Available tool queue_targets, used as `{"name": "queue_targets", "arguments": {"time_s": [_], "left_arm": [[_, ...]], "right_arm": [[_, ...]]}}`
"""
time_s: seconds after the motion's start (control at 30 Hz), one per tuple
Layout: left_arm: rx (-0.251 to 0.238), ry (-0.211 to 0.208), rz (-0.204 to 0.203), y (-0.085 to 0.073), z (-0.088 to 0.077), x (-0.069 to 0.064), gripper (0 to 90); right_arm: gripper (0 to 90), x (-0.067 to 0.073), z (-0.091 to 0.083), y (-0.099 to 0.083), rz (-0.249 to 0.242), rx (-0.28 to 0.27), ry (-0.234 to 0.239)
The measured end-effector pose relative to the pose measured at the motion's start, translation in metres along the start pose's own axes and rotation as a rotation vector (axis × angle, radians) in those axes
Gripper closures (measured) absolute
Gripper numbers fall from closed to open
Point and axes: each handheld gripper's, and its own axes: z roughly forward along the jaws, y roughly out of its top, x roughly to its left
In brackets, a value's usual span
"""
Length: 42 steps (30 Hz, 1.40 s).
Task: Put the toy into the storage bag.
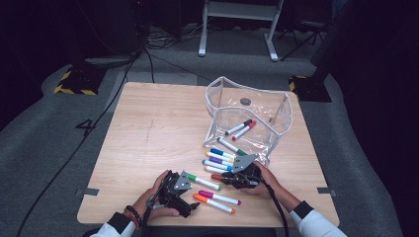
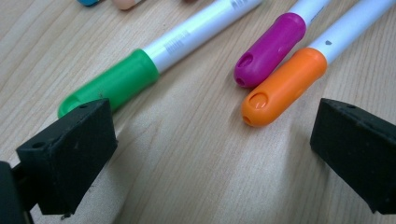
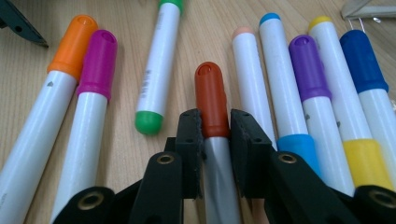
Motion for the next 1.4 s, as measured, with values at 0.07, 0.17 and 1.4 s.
{"name": "queue_targets", "arguments": {"time_s": [0.07,0.17,1.4], "left_arm": [[0.0,-0.001,0.001,0.0,0.0,0.0,0.5],[0.001,0.0,0.0,0.0,0.0,0.0,0.5],[0.0,-0.001,0.001,0.0,0.0,0.001,0.5]], "right_arm": [[74.7,0.0,-0.002,-0.001,-0.01,0.002,-0.004],[74.7,0.0,-0.006,-0.001,-0.014,-0.001,-0.004],[74.9,-0.025,-0.191,0.081,-0.016,-0.329,-0.189]]}}
